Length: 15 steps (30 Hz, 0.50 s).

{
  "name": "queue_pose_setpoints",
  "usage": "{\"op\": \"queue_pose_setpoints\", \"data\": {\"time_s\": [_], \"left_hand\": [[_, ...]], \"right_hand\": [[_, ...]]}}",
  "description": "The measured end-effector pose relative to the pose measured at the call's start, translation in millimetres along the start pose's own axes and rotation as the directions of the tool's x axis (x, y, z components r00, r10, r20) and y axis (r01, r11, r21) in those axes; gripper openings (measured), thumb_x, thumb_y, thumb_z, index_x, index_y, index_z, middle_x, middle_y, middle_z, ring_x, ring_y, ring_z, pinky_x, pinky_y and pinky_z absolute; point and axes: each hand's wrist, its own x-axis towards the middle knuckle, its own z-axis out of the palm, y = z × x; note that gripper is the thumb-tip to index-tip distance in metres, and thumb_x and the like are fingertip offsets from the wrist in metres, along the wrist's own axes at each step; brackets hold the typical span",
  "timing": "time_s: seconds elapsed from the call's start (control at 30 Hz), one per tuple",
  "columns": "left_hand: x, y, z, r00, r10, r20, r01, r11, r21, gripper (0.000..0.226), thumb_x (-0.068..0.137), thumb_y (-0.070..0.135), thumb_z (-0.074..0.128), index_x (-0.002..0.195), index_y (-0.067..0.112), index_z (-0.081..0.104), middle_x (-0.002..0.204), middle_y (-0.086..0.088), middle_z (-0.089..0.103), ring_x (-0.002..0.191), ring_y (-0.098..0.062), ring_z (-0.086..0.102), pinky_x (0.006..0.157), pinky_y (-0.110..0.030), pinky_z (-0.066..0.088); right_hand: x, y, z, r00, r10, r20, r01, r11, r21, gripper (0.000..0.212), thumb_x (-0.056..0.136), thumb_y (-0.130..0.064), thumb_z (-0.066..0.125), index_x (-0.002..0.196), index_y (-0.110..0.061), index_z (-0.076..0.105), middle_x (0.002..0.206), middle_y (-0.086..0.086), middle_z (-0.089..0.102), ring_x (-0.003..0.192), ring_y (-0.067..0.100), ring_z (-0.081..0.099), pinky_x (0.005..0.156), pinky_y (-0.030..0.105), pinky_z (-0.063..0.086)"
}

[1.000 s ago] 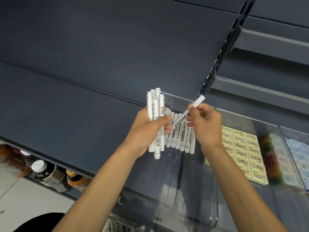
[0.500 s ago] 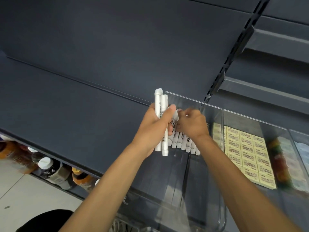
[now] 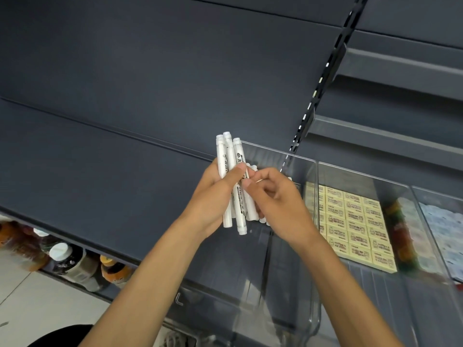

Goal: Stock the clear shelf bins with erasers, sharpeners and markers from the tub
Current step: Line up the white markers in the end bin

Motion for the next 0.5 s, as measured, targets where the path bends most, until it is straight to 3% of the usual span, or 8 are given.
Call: {"op": "queue_pose_setpoints", "data": {"time_s": [0.07,0.2,0.3,0.33,0.4,0.5], "left_hand": [[-1.1,-0.1,1.2,1.0,-0.007,-0.002,0.007,1.0,0.03,0.025,0.103,0.018,0.05,0.12,0.002,0.055,0.1,-0.008,0.072,0.088,-0.031,0.07,0.073,-0.056,0.057],[-0.7,-1.8,4.1,0.998,-0.045,-0.035,0.046,0.999,0.023,0.021,0.102,0.012,0.05,0.12,0.005,0.055,0.089,-0.004,0.071,0.078,-0.017,0.069,0.066,-0.04,0.06],[3.2,-3.6,2.5,0.998,-0.023,-0.066,0.029,0.996,0.082,0.009,0.101,0.015,0.053,0.106,0.014,0.06,0.091,-0.005,0.064,0.081,-0.018,0.061,0.083,-0.05,0.055],[3.6,-3.1,2.9,0.997,-0.016,-0.069,0.023,0.996,0.09,0.007,0.1,0.016,0.053,0.102,0.016,0.06,0.089,-0.005,0.061,0.081,-0.02,0.059,0.083,-0.049,0.054],[4.4,-3.5,3.9,0.998,-0.008,-0.064,0.012,0.998,0.063,0.006,0.1,0.015,0.053,0.104,0.015,0.058,0.081,-0.002,0.06,0.076,-0.02,0.058,0.073,-0.04,0.055],[4.3,-2.8,7.1,0.999,-0.023,-0.049,0.021,0.999,-0.041,0.005,0.1,0.01,0.053,0.104,0.009,0.057,0.071,-0.001,0.057,0.062,-0.013,0.058,0.061,-0.028,0.056]], "right_hand": [[-2.4,-1.4,-4.4,1.0,0.005,-0.003,-0.005,1.0,0.005,0.012,0.095,-0.027,0.061,0.098,-0.015,0.063,0.08,0.016,0.07,0.066,0.027,0.064,0.065,0.035,0.05],[-5.1,-1.2,-16.3,0.991,0.091,0.093,-0.101,0.989,0.104,0.021,0.101,-0.02,0.049,0.102,-0.012,0.068,0.073,0.004,0.067,0.063,0.009,0.059,0.054,0.018,0.046],[-5.4,-2.6,-21.7,0.98,0.138,0.141,-0.174,0.942,0.288,0.021,0.102,-0.018,0.046,0.113,-0.015,0.064,0.07,-0.001,0.066,0.067,0.009,0.059,0.059,0.02,0.047],[-4.7,-2.6,-23.2,0.98,0.138,0.14,-0.179,0.923,0.341,0.021,0.102,-0.016,0.046,0.116,-0.019,0.061,0.071,0.0,0.067,0.069,0.01,0.06,0.062,0.022,0.049],[-5.4,-6.4,-24.7,0.981,0.128,0.149,-0.175,0.913,0.368,0.022,0.103,-0.013,0.042,0.113,-0.025,0.058,0.073,0.001,0.068,0.067,0.009,0.061,0.062,0.023,0.048],[-2.7,-9.4,-25.6,0.983,0.119,0.136,-0.162,0.916,0.367,0.029,0.103,-0.006,0.034,0.1,-0.016,0.062,0.071,0.008,0.068,0.06,0.012,0.057,0.057,0.025,0.04]]}}
